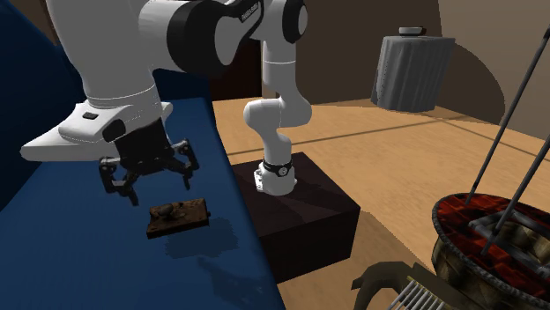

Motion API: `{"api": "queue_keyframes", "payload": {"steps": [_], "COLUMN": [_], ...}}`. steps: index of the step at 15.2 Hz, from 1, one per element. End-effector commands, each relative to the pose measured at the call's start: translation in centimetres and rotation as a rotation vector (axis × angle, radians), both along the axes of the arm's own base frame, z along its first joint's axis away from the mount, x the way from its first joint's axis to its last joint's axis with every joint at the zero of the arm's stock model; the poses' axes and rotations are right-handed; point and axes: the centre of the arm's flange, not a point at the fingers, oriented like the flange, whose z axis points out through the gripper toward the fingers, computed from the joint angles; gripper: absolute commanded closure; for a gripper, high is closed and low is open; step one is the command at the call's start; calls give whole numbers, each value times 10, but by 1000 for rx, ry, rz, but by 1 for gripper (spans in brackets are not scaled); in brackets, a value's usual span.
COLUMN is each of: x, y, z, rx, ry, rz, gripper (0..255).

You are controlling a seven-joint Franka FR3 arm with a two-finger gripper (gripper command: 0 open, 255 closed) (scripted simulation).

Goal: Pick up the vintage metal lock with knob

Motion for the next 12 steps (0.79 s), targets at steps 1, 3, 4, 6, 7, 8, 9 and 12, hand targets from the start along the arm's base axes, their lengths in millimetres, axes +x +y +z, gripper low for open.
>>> {"api": "queue_keyframes", "payload": {"steps": [1, 3, 4, 6, 7, 8, 9, 12], "x": [1, 1, 1, 0, 0, 1, 1, 1], "y": [-1, -1, -1, -1, -1, -1, -1, -1], "z": [-11, -22, -27, -30, -30, -30, -30, -30], "rx": [0, 0, 0, 0, 0, 0, 0, 0], "ry": [0, 0, 0, 0, 0, 0, 0, 0], "rz": [0, 0, 0, 0, 0, 0, 0, 0], "gripper": [0, 0, 0, 0, 255, 255, 255, 255]}}
